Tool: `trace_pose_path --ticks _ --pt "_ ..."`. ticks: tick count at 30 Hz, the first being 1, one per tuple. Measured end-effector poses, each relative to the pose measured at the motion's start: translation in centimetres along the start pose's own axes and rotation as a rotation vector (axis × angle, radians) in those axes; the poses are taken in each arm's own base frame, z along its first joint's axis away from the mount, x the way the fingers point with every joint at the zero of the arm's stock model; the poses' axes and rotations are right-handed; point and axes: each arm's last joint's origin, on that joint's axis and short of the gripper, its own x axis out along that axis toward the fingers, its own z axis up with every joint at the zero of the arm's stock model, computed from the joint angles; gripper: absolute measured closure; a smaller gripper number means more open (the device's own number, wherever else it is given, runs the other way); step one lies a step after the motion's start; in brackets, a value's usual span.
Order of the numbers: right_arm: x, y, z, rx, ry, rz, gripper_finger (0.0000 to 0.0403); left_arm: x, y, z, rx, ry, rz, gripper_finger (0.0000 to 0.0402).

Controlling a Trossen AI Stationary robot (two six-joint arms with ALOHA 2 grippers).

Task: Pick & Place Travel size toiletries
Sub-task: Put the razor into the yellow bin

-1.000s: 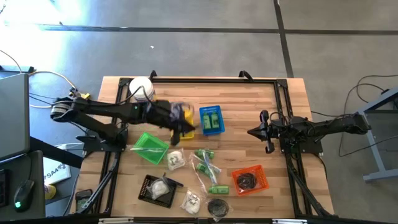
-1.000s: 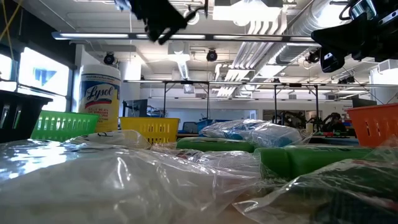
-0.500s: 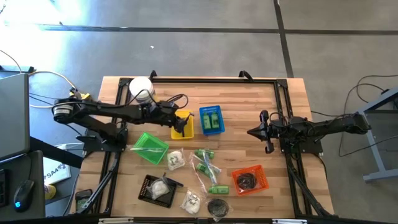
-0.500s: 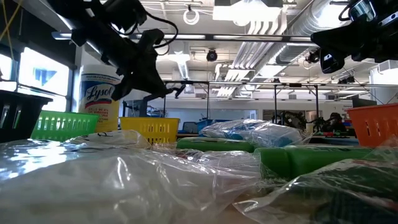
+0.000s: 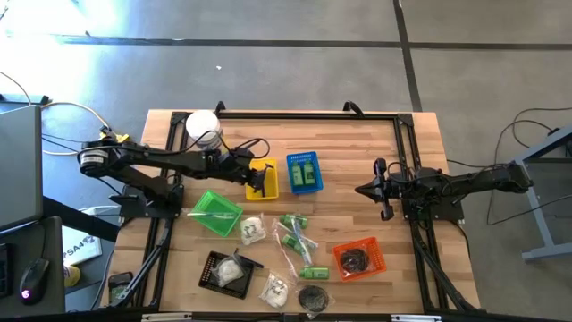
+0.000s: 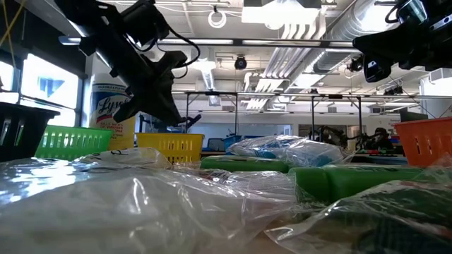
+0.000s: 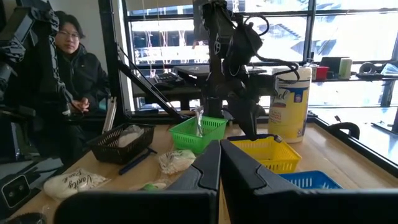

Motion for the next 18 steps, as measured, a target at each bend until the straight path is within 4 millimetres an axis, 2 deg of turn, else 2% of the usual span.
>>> trace_pose_path --ticks 11,18 --pt "0.0 0.0 0.0 -0.015 -0.001 0.001 0.0401 1.6 0.8 -0.6 0.0 0.044 0.068 0.0374" --pt "0.0 0.0 0.0 -0.012 0.0 0.001 0.0401 1.6 0.4 -0.3 0.025 0.001 0.036 0.0327"
